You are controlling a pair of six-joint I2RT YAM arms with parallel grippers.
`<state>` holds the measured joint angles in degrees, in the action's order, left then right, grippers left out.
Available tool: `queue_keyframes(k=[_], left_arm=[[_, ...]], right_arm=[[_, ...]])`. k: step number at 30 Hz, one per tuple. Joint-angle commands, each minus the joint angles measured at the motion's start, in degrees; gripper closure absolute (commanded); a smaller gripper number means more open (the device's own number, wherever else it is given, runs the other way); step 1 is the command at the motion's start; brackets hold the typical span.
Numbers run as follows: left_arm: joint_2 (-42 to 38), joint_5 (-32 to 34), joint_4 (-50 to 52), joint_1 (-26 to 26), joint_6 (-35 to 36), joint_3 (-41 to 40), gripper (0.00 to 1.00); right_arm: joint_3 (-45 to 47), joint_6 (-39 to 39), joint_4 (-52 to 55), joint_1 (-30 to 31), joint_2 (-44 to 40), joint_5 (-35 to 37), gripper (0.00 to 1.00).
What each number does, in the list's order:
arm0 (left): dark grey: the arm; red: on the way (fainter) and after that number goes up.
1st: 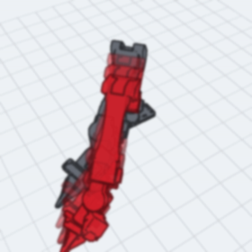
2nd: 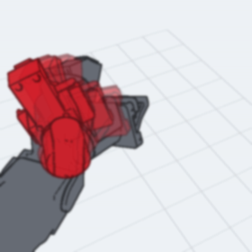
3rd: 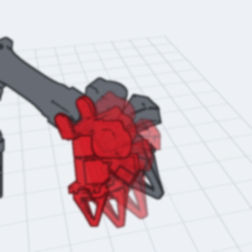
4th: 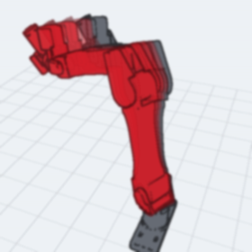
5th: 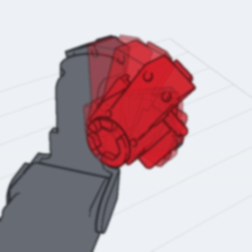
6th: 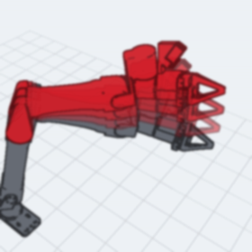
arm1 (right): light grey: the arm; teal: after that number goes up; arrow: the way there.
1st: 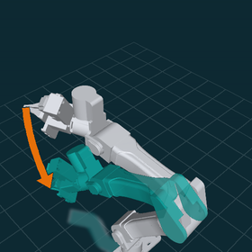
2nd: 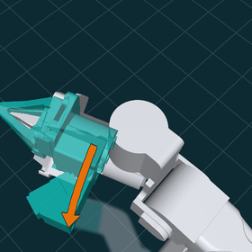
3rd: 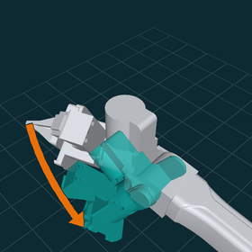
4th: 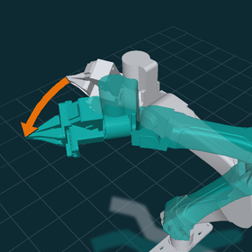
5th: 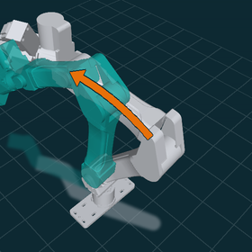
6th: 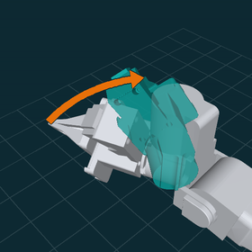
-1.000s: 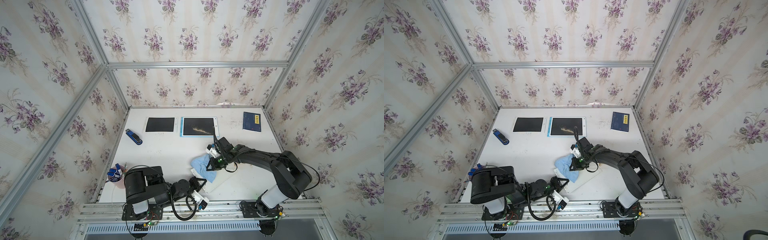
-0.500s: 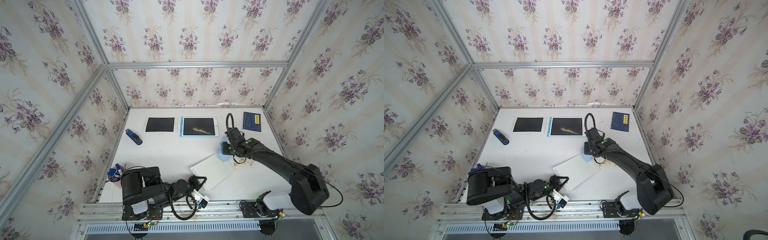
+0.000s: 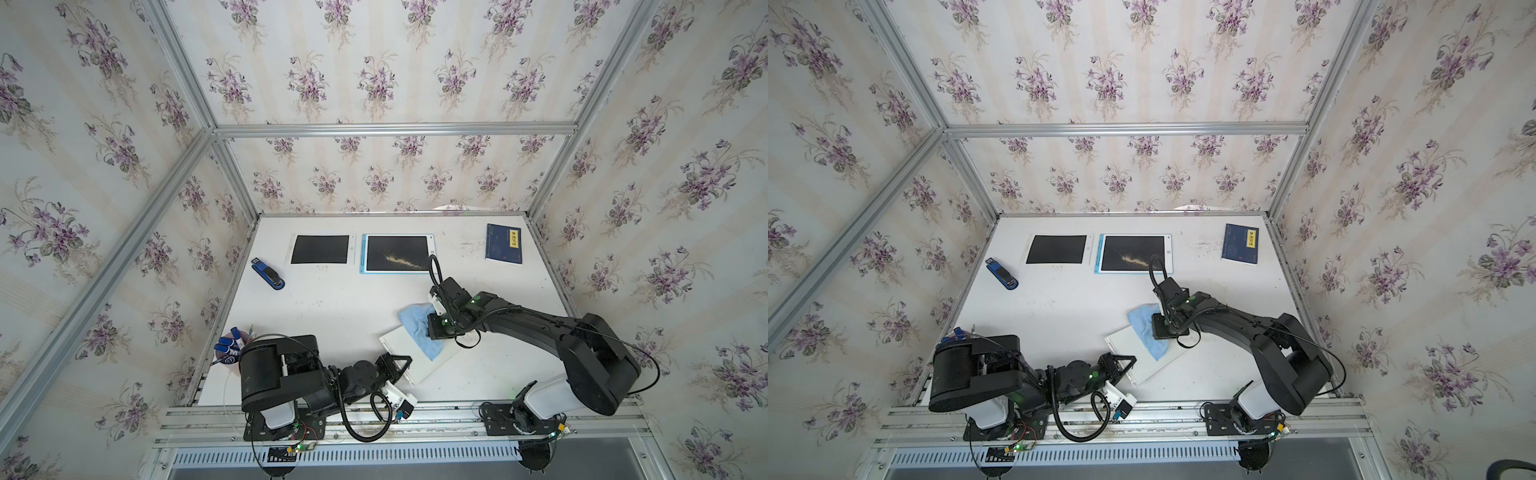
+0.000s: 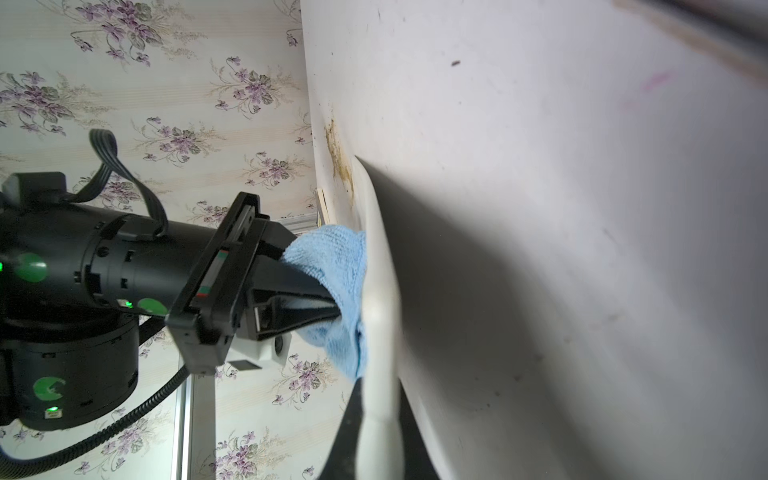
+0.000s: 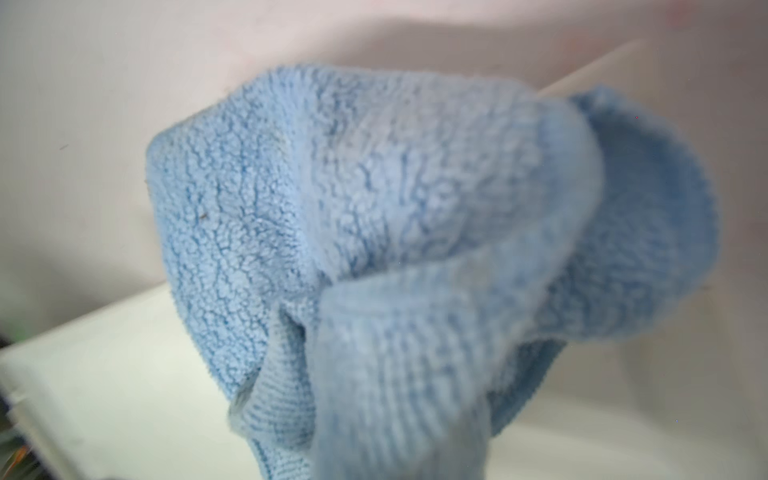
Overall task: Wipe the drawing tablet
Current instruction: Wipe the dirt from the drawing tablet.
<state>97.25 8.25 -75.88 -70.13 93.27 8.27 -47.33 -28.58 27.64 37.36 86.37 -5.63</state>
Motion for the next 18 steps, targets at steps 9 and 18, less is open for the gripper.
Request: queue_keyframes(k=[9,18], left_arm=[[-1.13,5.04,-3.8,-0.71,3.56,0.46,1.0],[2.37,6.14,-4.26,-0.54,3.75,2.01,1.0]], right_arm=[[-6.04,0.81,4.33,1.57,-8.8,11.76,1.0],[7.48,0.54,-5.43,13.1,-11.2,-16.02,1.0]])
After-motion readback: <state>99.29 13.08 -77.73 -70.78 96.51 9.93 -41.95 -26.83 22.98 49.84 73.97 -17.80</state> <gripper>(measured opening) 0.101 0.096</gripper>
